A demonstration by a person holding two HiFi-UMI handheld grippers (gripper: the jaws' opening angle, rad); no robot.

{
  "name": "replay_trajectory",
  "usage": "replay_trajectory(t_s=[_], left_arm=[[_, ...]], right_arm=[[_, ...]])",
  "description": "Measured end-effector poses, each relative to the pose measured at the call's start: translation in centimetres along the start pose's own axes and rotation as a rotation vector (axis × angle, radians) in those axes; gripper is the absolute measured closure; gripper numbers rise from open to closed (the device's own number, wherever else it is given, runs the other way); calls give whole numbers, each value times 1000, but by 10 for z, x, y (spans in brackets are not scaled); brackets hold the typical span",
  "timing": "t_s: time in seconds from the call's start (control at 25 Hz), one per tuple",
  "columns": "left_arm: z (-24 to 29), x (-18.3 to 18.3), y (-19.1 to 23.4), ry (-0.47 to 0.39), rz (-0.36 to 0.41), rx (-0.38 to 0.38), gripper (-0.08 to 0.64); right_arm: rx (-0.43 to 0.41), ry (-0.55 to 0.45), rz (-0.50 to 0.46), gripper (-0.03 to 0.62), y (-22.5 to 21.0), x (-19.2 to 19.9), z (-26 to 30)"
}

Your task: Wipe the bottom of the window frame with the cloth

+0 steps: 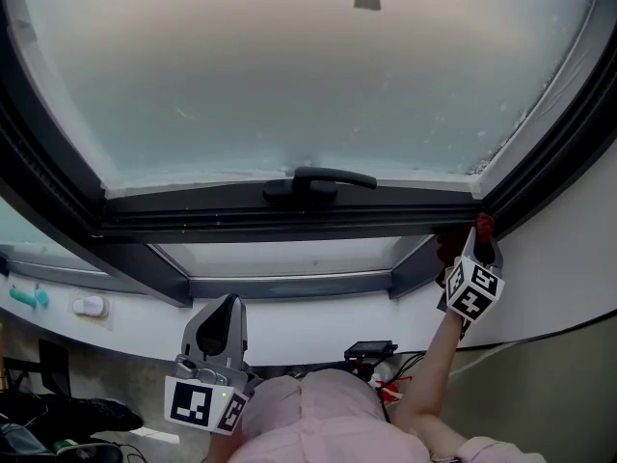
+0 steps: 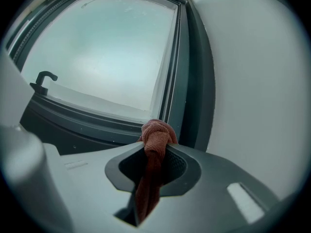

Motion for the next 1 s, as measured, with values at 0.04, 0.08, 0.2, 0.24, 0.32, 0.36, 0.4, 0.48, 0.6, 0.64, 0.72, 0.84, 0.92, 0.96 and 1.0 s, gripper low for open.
replay_trajectory(t_s=[0.04, 0.08, 0.2, 0.24, 0.32, 0.36, 0.4, 0.48, 0.6, 0.64, 0.72, 0.84, 0.92, 0.96, 1.0], left_arm=[[0, 0, 0, -1, -1, -1, 565], [0, 0, 1, -2, -3, -3, 565], [-1, 0, 3, -4, -6, -12, 565], [-1, -1, 3, -6, -6, -16, 565], [-3, -1, 5, -10, -9, -22, 565], [-5, -1, 6, -13, -10, -25, 565], [-6, -2, 7, -16, -11, -27, 565], [-9, -2, 7, -22, -13, -26, 565], [-15, -4, 8, -30, -14, -16, 565], [-17, -5, 9, -31, -15, -13, 565], [-23, -5, 12, -27, -19, -5, 565], [-33, -6, 18, -21, -21, 7, 565], [-38, -8, 23, -21, -22, 20, 565], [-40, -9, 25, -21, -22, 28, 565], [-43, -10, 28, -19, -21, 36, 565]], right_arm=[[6, 2, 3, 532, -2, 0, 1], [12, 4, 5, 532, -4, 1, 2], [25, 8, 8, 532, -9, 2, 4], [28, 8, 8, 532, -10, 2, 4], [32, 9, 4, 532, -12, 2, 5], [33, 9, 1, 532, -13, 2, 5], [32, 9, -1, 532, -13, 2, 6], [27, 6, -5, 532, -14, 3, 7], [31, 13, -13, 532, -14, 4, 7], [37, 18, -16, 531, -13, 3, 7], [45, 22, -18, 531, -9, 1, 2], [25, -13, -28, 531, 8, -9, -17], [-18, -40, -44, 531, 30, -15, -32], [-47, -49, -46, 531, 44, -17, -39], [-82, -54, -41, 531, 59, -18, -46]])
Point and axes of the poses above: the fingertips, and each gripper's own axes: z forward along the fingers, y to its left, x out of its underside, the point moved 6 cm from there along -z, backward along the fingers, and after that the axes turned 2 degrees about -y, right-handed, at the moved point
